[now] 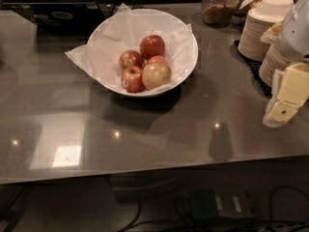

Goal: Pick apple from white bowl

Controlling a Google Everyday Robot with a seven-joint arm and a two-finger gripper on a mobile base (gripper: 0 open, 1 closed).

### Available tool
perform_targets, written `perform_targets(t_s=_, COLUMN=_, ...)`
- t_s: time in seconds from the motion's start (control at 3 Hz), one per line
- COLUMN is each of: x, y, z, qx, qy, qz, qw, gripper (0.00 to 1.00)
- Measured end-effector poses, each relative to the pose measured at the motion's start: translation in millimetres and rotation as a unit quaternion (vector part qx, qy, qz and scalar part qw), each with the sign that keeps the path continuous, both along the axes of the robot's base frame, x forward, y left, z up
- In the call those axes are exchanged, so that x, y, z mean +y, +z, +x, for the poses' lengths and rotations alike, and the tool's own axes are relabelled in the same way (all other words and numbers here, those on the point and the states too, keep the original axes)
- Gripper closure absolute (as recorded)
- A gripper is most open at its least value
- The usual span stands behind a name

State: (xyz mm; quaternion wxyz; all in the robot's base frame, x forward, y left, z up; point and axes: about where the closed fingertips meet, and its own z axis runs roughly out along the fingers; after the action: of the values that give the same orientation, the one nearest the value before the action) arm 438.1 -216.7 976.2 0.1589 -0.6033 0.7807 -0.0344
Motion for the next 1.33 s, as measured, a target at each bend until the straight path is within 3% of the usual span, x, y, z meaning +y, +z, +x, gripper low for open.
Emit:
perform_targets(t_s=0.33, x=0, y=0, z=0, qx=0.000, qy=0.000, qz=0.000, qw=1.0000, gripper=0.00)
perform_targets(t_s=0.67, x=8, y=-8, z=16, qx=-0.005, qy=0.003, qz=0.046, qw=0.9989, gripper=0.00)
perform_targets(t_s=1.0, x=26, y=-13, z=47, qx=-0.017, qy=0.023, qz=0.100, qw=0.9945, gripper=0.00)
perform_targets(t_s=1.33, x=54, y=-8, z=70, qx=-0.027, qy=0.061, qz=0.164, qw=0.9842, gripper=0.00)
